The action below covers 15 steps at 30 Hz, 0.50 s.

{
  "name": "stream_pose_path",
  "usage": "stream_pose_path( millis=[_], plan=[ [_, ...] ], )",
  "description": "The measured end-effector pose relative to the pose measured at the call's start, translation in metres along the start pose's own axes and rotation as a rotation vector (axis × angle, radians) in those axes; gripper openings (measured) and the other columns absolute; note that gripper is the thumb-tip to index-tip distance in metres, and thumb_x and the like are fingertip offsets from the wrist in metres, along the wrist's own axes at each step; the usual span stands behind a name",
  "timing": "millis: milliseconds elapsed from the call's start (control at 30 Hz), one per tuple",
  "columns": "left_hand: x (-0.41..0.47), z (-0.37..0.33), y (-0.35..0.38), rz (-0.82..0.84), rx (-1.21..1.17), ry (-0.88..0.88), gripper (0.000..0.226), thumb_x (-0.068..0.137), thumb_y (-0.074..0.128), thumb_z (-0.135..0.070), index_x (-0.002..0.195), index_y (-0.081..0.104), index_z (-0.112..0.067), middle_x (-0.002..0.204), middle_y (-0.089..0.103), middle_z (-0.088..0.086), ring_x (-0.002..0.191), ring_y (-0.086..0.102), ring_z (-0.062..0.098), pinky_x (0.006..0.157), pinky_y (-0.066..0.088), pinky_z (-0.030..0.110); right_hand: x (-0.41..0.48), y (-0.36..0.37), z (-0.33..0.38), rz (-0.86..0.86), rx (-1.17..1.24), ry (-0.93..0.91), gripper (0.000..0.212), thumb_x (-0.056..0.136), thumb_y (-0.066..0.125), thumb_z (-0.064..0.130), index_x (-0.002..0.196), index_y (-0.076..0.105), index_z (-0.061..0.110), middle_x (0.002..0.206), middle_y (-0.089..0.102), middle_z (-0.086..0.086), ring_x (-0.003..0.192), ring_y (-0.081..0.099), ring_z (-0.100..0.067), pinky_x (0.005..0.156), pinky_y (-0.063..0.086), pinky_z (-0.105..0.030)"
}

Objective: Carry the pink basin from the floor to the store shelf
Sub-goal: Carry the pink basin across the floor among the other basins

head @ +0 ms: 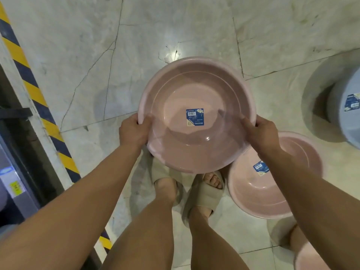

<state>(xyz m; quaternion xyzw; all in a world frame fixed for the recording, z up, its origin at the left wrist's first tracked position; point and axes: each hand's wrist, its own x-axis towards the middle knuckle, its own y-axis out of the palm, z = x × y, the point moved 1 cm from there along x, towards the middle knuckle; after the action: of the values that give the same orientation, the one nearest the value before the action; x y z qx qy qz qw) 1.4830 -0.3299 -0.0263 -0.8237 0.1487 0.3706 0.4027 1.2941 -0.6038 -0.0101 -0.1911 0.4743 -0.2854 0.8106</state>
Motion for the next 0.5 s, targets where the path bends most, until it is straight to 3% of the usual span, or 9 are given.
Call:
stream_pose_path(
  millis=[100, 167, 233, 400, 500],
  plan=[
    [0.007, 0.001, 0.002, 0.059, -0.002, -0.010, 0.024, 0.090, 0.065, -0.039, 0.099, 0.073, -0.017, 0.088, 0.072, -0.001, 0.080, 0.067, 0.019, 0.067, 0.052, 0.030, 0.004, 0.004, -0.003, -0.001, 0.072, 0.003, 0.012, 0.096, 0.065, 0.030, 0.089, 0.067, 0.022, 0.069, 0.063, 0.008, 0.055, 0.060, 0.001, 0.045, 0.038, -0.007],
    [0.010, -0.002, 0.000, 0.072, -0.007, -0.032, 0.026, 0.090, 0.065, -0.033, 0.106, 0.072, -0.014, 0.093, 0.073, 0.002, 0.086, 0.069, 0.023, 0.069, 0.054, 0.032, 0.005, 0.004, -0.003, -0.001, 0.089, 0.019, 0.007, 0.095, 0.066, 0.027, 0.090, 0.069, 0.023, 0.071, 0.064, 0.008, 0.059, 0.060, -0.004, 0.050, 0.044, -0.016],
    [0.008, -0.008, -0.007, 0.079, -0.020, -0.031, 0.022, 0.090, 0.066, -0.031, 0.101, 0.074, -0.013, 0.094, 0.074, 0.004, 0.087, 0.071, 0.026, 0.073, 0.059, 0.037, 0.001, 0.000, 0.000, -0.005, 0.107, 0.021, 0.008, 0.094, 0.066, 0.026, 0.087, 0.069, 0.024, 0.069, 0.063, 0.006, 0.061, 0.059, -0.013, 0.054, 0.044, -0.024],
    [-0.029, -0.038, -0.041, 0.078, -0.017, 0.015, 0.028, 0.089, 0.070, -0.035, 0.094, 0.074, -0.007, 0.090, 0.075, 0.012, 0.078, 0.069, 0.027, 0.073, 0.061, 0.044, -0.042, -0.032, 0.019, -0.035, 0.147, 0.016, 0.017, 0.095, 0.066, 0.028, 0.078, 0.069, 0.029, 0.061, 0.065, 0.013, 0.056, 0.059, -0.003, 0.048, 0.044, -0.014],
    [-0.063, -0.067, -0.061, 0.084, -0.006, 0.069, 0.022, 0.090, 0.071, -0.034, 0.090, 0.072, -0.013, 0.085, 0.073, 0.007, 0.080, 0.070, 0.029, 0.072, 0.060, 0.045, -0.077, -0.063, 0.031, -0.067, 0.176, 0.046, 0.018, 0.092, 0.065, 0.032, 0.094, 0.076, 0.019, 0.078, 0.075, 0.001, 0.074, 0.070, -0.022, 0.064, 0.056, -0.034]
  ],
)
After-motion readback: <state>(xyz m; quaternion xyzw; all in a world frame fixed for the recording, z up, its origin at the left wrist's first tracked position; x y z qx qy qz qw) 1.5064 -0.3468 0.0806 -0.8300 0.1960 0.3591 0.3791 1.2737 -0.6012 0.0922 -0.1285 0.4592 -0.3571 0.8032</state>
